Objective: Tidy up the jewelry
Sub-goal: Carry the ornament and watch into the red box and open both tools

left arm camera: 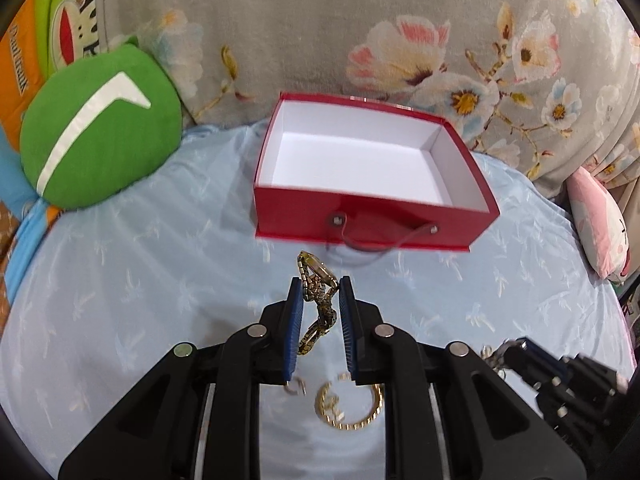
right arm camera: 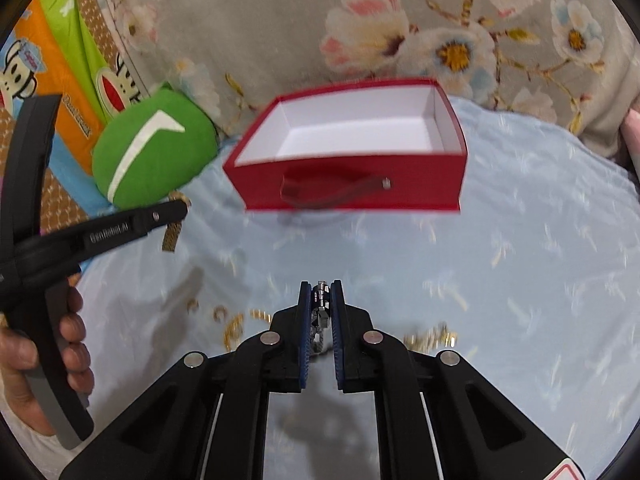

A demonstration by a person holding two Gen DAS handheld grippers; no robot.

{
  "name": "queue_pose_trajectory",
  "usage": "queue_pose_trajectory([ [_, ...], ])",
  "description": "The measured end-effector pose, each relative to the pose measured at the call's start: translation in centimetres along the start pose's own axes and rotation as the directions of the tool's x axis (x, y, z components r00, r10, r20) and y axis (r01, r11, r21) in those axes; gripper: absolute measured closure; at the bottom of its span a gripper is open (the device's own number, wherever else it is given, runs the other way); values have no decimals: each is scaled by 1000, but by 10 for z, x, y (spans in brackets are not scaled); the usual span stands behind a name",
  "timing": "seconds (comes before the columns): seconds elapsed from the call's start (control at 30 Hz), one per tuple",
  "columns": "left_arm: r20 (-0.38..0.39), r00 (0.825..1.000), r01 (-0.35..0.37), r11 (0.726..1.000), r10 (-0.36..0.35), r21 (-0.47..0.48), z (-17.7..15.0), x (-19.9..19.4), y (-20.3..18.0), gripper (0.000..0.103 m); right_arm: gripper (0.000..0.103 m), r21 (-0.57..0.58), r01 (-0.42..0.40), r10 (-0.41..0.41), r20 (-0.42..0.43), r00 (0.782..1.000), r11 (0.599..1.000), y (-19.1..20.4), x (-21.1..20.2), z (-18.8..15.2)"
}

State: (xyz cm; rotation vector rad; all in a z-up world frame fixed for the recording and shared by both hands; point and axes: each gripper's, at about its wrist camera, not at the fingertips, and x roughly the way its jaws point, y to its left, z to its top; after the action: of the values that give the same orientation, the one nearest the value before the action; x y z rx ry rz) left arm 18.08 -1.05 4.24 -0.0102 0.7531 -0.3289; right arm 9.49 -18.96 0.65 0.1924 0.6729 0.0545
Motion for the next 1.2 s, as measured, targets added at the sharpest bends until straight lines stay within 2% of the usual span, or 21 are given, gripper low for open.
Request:
queue_pose_trajectory([
  [0.3, 80, 997, -6, 999, 3, 34, 87, 30, -6, 85, 95, -68, 29, -20, 138, 990, 997, -5, 21, 113],
  [0.53, 106, 993, -47, 998, 42, 47, 138, 79, -9, 85, 95, -63, 30, -21, 135, 991, 998, -16, 74, 174],
  [0.7, 68, 996, -58, 997, 54, 52, 160, 126, -8, 85, 94, -55, 46, -40, 108, 993, 997, -24, 118, 192],
  [0.9, -3, 999, -48, 998, 48, 43, 168, 178, -10, 85, 94, -36, 66, -64, 55, 996, 997, -40, 164, 201],
  [1.2, -50, 996, -68, 997, 70, 46, 173, 225, -14, 85, 94, -20, 97, -98, -24, 995, 995, -63, 214, 203],
])
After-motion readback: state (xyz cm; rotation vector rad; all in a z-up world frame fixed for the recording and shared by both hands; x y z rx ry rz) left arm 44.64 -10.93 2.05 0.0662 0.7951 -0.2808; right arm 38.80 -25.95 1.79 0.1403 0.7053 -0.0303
